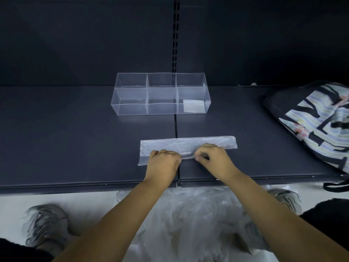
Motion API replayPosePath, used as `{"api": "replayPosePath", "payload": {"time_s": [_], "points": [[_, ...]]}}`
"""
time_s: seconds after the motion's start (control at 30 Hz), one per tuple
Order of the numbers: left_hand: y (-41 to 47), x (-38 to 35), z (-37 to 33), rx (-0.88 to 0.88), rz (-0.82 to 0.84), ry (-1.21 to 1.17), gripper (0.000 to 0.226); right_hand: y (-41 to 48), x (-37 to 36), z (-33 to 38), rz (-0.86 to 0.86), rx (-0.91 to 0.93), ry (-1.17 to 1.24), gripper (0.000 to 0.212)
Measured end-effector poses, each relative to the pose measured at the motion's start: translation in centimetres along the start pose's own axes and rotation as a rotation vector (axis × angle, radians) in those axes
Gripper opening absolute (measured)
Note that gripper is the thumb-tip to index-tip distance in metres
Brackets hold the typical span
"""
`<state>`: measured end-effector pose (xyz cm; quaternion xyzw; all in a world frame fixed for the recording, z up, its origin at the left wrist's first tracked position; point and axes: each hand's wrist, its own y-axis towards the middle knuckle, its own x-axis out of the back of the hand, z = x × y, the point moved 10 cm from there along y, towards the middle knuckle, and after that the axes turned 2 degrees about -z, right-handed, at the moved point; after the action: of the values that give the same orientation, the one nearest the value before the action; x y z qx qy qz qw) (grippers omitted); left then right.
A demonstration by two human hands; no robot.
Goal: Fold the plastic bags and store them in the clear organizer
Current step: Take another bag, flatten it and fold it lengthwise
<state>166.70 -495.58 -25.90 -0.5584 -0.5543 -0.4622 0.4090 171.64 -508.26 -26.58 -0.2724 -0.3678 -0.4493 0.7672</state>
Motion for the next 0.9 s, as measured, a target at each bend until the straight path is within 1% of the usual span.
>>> {"api": "replayPosePath", "payload": {"time_s": [0.03, 0.07, 0.13, 0.17, 0.23, 0.3, 0.37, 0.4, 0.43, 0.47, 0.5, 0.53, 0.57, 0.6, 0.63, 0.67, 0.7, 0.73, 0.77, 0.8, 0.83, 0.87, 0.9], "points": [[0.0, 0.4, 1.4, 0.056, 0.004, -0.124, 0.021, 0.2, 0.3, -1.0, -0.027, -0.072, 0.169, 0.006], [0.0, 0.6, 3.2, 0.142, 0.019, -0.271, 0.019, 0.4, 0.6, -2.0, -0.053, -0.140, 0.290, 0.006], [-0.3, 0.8, 7.6, 0.346, 0.056, -0.508, 0.015, 0.9, 0.7, -3.8, -0.085, -0.267, 0.436, 0.006], [-0.7, 0.9, 9.7, 0.444, 0.048, -0.581, 0.014, 1.0, 0.5, -4.5, -0.100, -0.332, 0.477, 0.005], [-1.5, 0.9, 13.0, 0.612, 0.021, -0.675, 0.016, 1.4, 0.3, -5.7, -0.140, -0.420, 0.501, 0.008], [-2.2, 0.6, 14.8, 0.734, -0.005, -0.740, 0.014, 1.8, 0.2, -6.1, -0.167, -0.456, 0.461, 0.013], [-2.4, 0.6, 15.2, 0.773, -0.046, -0.735, 0.016, 2.1, 0.1, -6.1, -0.178, -0.480, 0.405, 0.018], [-2.6, 1.0, 15.2, 0.787, -0.096, -0.681, 0.016, 2.2, 0.2, -6.1, -0.181, -0.487, 0.368, 0.021], [-2.8, 1.9, 14.9, 0.788, -0.174, -0.571, 0.012, 2.4, 0.2, -6.2, -0.181, -0.491, 0.335, 0.023], [-3.0, 3.3, 14.0, 0.743, -0.282, -0.422, 0.011, 2.4, 0.3, -6.1, -0.184, -0.490, 0.311, 0.023], [-2.7, 4.5, 12.2, 0.635, -0.369, -0.299, 0.016, 2.5, 0.4, -6.0, -0.187, -0.489, 0.289, 0.023], [-2.2, 4.8, 9.8, 0.476, -0.401, -0.233, 0.022, 2.6, 0.4, -5.9, -0.189, -0.488, 0.276, 0.024], [-1.7, 4.1, 7.1, 0.308, -0.363, -0.207, 0.027, 2.7, 0.5, -5.9, -0.190, -0.492, 0.266, 0.025], [-1.2, 2.4, 4.8, 0.178, -0.255, -0.204, 0.034, 2.7, 0.4, -5.9, -0.186, -0.495, 0.260, 0.026], [-1.2, 0.4, 3.2, 0.114, -0.123, -0.189, 0.045, 2.7, 0.4, -5.7, -0.178, -0.497, 0.252, 0.025], [-1.4, -1.6, 2.5, 0.103, -0.002, -0.137, 0.057, 2.7, 0.5, -5.6, -0.174, -0.504, 0.244, 0.021], [-1.7, -3.2, 2.6, 0.119, 0.077, -0.048, 0.065, 2.5, 0.7, -5.4, -0.184, -0.518, 0.211, 0.014], [-2.0, -4.2, 2.8, 0.132, 0.111, 0.050, 0.070, 2.1, 1.5, -4.9, -0.232, -0.523, 0.121, 0.009], [-2.3, -4.7, 3.1, 0.140, 0.128, 0.119, 0.074, 1.7, 2.7, -3.8, -0.324, -0.475, -0.035, 0.019], [-2.3, -5.1, 3.2, 0.144, 0.137, 0.148, 0.077, 1.5, 3.5, -1.8, -0.410, -0.354, -0.180, 0.032], [-2.3, -5.3, 3.2, 0.146, 0.142, 0.157, 0.078, 1.2, 3.2, 0.7, -0.445, -0.183, -0.250, 0.042], [-2.2, -5.4, 3.3, 0.147, 0.147, 0.163, 0.078, 1.0, 1.7, 3.0, -0.394, -0.018, -0.249, 0.049], [-2.2, -5.5, 3.3, 0.147, 0.151, 0.163, 0.078, 0.9, -0.7, 4.8, -0.261, 0.111, -0.212, 0.052]]}}
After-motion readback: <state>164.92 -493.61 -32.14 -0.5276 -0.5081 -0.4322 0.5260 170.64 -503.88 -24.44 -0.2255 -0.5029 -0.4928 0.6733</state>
